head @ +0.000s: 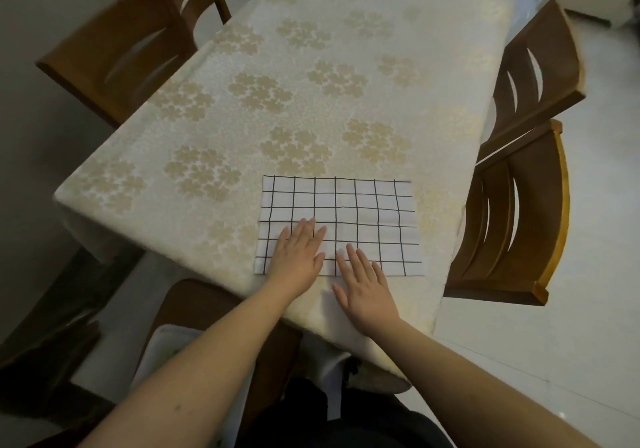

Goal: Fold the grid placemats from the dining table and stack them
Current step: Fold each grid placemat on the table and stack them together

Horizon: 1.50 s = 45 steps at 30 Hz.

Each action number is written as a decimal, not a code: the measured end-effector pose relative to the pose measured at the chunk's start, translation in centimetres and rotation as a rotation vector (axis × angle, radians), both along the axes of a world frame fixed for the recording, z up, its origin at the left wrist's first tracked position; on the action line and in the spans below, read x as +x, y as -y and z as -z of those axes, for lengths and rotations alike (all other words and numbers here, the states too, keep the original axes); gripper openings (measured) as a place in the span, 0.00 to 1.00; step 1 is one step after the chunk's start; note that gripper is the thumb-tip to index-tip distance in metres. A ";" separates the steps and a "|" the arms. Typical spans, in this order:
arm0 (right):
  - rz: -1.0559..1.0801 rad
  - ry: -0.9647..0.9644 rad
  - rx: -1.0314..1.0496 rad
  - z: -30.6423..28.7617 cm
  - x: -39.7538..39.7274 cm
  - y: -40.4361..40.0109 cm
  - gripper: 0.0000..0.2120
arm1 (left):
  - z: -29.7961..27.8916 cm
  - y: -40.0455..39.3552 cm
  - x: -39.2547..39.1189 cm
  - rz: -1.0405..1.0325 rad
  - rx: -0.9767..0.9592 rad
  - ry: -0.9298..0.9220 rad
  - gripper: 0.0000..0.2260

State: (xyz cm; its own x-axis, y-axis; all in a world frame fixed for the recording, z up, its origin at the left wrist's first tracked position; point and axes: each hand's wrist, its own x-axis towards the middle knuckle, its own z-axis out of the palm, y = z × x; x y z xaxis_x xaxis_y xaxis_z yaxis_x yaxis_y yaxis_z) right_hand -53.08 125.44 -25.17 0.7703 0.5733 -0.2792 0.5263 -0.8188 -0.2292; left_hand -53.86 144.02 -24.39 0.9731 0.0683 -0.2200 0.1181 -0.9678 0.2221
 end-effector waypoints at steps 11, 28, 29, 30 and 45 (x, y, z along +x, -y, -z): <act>0.089 -0.019 -0.046 0.8 2.3 4.0 0.32 | 2.6 0.3 0.0 -0.022 0.067 -0.103 0.29; 0.009 -0.001 -0.010 2.5 7.7 5.1 0.31 | 3.8 2.4 2.3 -0.066 0.089 -0.031 0.28; 0.019 -0.003 -0.009 2.5 7.8 5.3 0.31 | 3.7 2.5 2.3 -0.068 0.094 -0.049 0.28; 0.029 -0.003 -0.016 2.5 7.8 5.5 0.31 | 3.6 2.5 2.4 -0.068 0.097 -0.065 0.28; -0.031 0.023 0.030 0.7 7.6 6.3 0.31 | 0.4 -4.0 -4.5 -0.718 0.024 0.088 0.22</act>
State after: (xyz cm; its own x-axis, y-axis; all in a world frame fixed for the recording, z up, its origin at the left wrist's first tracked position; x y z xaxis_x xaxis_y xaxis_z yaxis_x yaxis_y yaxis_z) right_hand -45.44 119.14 -25.83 0.7583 0.6047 -0.2436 0.5565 -0.7950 -0.2413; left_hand -58.34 148.00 -24.83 0.7002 0.7013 -0.1336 0.7094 -0.6626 0.2400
